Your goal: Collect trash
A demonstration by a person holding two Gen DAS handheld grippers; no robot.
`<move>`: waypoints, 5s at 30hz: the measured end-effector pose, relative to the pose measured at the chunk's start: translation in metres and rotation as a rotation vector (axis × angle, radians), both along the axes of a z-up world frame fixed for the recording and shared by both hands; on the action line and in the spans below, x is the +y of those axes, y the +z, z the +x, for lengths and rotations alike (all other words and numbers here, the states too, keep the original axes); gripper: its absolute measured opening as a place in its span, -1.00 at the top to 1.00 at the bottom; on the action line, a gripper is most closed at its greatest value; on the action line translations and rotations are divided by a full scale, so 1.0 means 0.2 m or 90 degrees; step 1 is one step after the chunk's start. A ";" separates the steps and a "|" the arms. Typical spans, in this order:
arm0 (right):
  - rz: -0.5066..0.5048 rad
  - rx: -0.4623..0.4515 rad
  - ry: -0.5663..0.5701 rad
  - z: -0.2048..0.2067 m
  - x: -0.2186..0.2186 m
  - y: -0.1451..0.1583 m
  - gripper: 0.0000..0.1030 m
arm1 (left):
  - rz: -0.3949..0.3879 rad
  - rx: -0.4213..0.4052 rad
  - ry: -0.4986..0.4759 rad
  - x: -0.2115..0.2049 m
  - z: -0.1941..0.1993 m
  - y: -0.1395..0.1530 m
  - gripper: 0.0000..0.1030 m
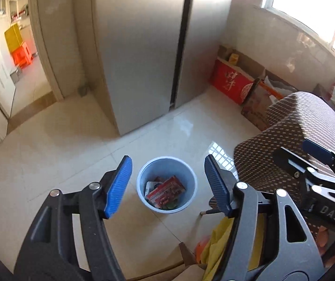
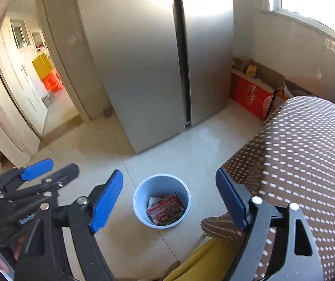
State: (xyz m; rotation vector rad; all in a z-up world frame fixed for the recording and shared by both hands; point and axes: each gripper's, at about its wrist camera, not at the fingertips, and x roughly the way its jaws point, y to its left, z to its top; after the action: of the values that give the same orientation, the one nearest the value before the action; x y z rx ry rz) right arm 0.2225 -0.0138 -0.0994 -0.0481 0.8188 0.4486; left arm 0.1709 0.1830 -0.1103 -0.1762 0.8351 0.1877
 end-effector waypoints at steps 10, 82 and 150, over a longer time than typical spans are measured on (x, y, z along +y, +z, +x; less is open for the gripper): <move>0.028 -0.074 -0.046 -0.25 -0.34 0.20 -0.55 | 0.010 -0.058 -0.045 -0.31 -0.21 0.18 -0.44; 0.069 -0.300 -0.196 -0.99 -1.09 0.60 -0.72 | 0.076 -0.259 -0.090 -1.04 -0.81 0.70 -0.72; 0.065 -0.277 -0.207 -1.03 -1.09 0.59 -0.74 | 0.089 -0.261 -0.084 -1.09 -0.82 0.68 -0.76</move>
State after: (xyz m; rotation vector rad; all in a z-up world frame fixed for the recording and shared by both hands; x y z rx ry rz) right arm 0.0160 -0.2314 0.0182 0.0803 0.3632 0.1602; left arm 0.0076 -0.0349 0.0267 -0.0250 0.4215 0.0812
